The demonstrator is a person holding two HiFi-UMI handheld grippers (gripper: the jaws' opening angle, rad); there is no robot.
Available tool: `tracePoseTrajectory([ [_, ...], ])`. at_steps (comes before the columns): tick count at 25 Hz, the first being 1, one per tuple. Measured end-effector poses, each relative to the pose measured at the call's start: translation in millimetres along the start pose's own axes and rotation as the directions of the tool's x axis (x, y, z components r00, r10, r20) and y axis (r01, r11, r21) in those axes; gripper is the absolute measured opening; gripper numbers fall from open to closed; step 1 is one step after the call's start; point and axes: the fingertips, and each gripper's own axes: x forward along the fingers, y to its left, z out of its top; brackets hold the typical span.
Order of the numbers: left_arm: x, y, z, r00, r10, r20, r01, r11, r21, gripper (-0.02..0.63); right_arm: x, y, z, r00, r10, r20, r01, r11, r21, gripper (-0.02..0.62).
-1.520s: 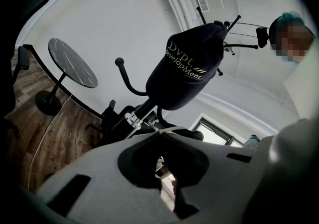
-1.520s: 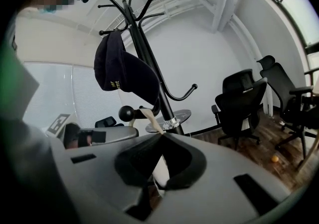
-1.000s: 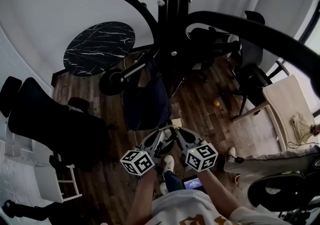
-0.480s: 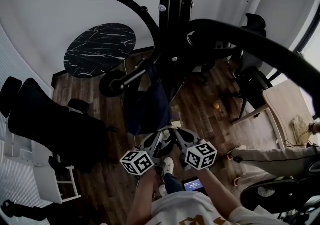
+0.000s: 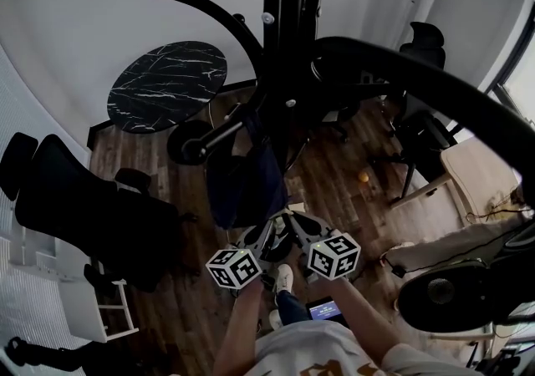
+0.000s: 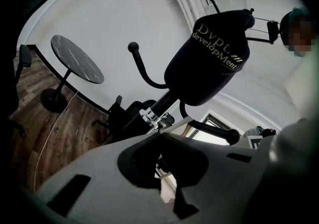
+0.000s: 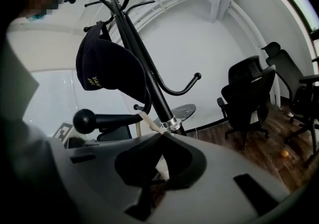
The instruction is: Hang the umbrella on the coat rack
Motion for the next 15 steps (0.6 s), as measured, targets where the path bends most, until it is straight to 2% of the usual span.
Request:
tracePoseTrajectory([
  [10, 12.7, -2.1, -17.9, 0.995, -0.011, -0.101, 0.022, 0.994, 0.103, 0.020, 2.3, 5.4, -4.5, 1.000, 0.026, -0.017, -0.026, 1.000, 0.007, 0.014],
  [15, 13.4, -7.3, -21.7, 0.995, 0.014, -0.099, 0.002, 0.988, 0.152, 0.020, -3.1, 7.1, -6.8, 0.999, 0.020, -0.043, -0.021, 1.000, -0.017, 0.014],
])
